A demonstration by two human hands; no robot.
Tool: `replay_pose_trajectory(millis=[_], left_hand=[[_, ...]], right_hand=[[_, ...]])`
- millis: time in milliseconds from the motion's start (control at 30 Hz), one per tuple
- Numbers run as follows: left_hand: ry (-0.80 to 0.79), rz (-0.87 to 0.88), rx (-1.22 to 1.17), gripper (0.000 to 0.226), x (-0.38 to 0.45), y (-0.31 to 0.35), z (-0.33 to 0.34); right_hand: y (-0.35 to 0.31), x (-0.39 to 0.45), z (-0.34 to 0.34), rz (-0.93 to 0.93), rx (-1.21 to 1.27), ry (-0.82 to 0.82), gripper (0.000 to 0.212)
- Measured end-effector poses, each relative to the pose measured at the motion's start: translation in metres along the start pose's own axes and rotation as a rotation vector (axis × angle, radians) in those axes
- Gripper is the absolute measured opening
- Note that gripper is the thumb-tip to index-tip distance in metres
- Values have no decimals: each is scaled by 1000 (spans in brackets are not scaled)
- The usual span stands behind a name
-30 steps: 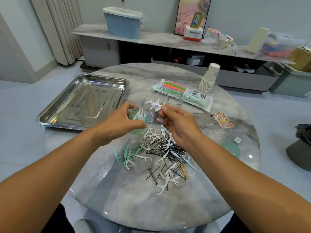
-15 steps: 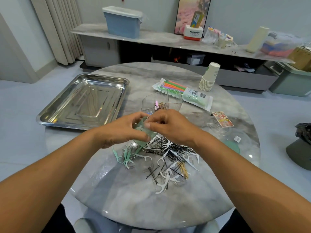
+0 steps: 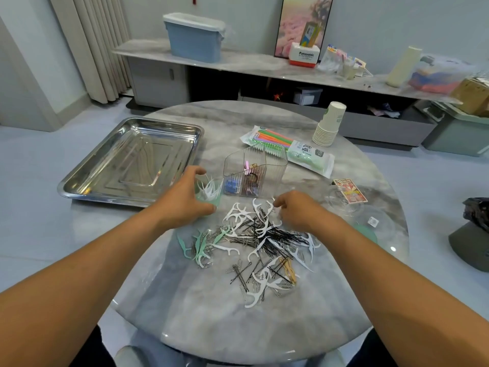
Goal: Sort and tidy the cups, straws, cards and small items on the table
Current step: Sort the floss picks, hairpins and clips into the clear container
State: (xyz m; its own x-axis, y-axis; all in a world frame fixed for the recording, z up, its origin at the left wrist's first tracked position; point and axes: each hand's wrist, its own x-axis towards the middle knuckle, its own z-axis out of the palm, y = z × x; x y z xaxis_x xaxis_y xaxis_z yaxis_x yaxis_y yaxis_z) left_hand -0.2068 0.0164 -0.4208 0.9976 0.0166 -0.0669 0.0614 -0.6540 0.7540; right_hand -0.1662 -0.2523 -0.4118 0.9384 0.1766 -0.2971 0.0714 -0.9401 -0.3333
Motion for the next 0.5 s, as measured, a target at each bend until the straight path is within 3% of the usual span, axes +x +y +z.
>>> replay_pose_trajectory(millis=[67,267,400,500], left_hand=[[-30,-7,41,95,1,-3,4],[-8,22,207,97,5,-7,10],[70,45,323,107,2,0,9],[196,266,394,86,-4,20,12]], right_hand=[[6,7,9,-20,-38,-3,52],[6,5,28,-348,-399,-25,89],[1,10,22,-364,-355,-9,72],[-1,14,14,-324,-285,-46,50]])
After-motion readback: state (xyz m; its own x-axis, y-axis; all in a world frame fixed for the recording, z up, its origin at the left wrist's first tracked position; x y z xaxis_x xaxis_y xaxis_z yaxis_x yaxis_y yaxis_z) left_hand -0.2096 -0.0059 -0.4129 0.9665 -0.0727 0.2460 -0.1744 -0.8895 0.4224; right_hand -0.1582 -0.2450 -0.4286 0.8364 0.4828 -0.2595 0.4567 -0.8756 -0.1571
